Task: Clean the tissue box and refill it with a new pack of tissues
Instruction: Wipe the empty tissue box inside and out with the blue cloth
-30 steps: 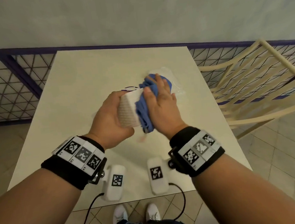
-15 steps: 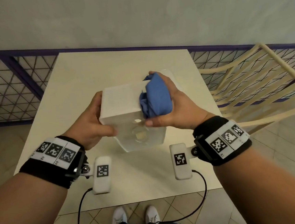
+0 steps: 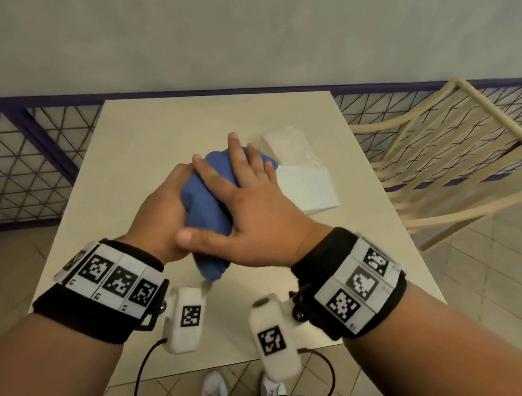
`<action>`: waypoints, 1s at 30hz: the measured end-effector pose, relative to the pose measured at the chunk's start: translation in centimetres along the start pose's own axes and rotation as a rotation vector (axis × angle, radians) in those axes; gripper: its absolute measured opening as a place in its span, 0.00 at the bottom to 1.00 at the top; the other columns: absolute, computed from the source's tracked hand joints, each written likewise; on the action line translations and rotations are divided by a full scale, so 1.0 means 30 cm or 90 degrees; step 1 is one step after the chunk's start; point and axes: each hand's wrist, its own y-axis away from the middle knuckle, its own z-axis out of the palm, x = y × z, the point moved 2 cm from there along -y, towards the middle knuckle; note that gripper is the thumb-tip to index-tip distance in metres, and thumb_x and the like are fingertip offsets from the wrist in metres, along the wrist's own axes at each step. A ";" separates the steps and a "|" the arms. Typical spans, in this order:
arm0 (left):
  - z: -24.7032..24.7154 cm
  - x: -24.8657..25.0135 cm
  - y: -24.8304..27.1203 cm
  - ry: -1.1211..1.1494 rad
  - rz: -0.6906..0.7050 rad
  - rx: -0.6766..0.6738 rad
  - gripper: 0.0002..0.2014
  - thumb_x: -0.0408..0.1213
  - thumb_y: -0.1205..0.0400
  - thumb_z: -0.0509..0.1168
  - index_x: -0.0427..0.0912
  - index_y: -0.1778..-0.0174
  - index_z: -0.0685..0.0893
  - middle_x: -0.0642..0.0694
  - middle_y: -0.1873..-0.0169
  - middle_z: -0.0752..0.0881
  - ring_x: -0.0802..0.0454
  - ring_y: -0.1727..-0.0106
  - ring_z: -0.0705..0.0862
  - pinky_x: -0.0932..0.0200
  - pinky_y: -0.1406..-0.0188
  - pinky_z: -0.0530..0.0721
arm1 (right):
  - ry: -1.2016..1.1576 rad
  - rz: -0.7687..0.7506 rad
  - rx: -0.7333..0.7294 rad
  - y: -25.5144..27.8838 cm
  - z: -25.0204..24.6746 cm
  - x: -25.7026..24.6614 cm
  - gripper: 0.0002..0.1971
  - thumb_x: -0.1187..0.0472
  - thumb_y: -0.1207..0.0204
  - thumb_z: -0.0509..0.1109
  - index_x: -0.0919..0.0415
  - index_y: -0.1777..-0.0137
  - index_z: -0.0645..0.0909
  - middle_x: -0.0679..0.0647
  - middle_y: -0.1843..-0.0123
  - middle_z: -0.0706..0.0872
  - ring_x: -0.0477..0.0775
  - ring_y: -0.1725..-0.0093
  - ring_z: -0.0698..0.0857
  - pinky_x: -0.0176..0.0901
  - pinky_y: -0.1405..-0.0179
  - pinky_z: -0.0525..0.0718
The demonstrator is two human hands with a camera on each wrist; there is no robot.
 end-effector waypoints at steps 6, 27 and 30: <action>-0.007 0.015 0.033 0.028 -0.029 0.057 0.31 0.54 0.42 0.69 0.63 0.41 0.73 0.59 0.47 0.77 0.62 0.47 0.80 0.58 0.48 0.79 | -0.048 -0.044 0.105 0.038 0.017 0.101 0.30 0.44 0.17 0.48 0.43 0.18 0.40 0.43 0.15 0.45 0.45 0.16 0.41 0.53 0.20 0.34; -0.048 -0.108 0.100 0.129 -0.106 0.076 0.40 0.25 0.41 0.82 0.68 0.46 0.72 0.55 0.37 0.79 0.60 0.32 0.77 0.41 0.45 0.86 | -0.007 0.163 0.095 0.094 0.034 0.364 0.30 0.47 0.20 0.47 0.44 0.17 0.46 0.47 0.14 0.47 0.46 0.15 0.46 0.56 0.19 0.36; -0.056 -0.128 0.110 0.148 -0.106 0.074 0.40 0.21 0.39 0.80 0.66 0.45 0.72 0.57 0.37 0.79 0.60 0.31 0.76 0.41 0.45 0.86 | -0.119 0.254 0.123 0.121 0.040 0.455 0.29 0.49 0.16 0.47 0.51 0.16 0.48 0.52 0.14 0.48 0.53 0.15 0.50 0.47 0.18 0.42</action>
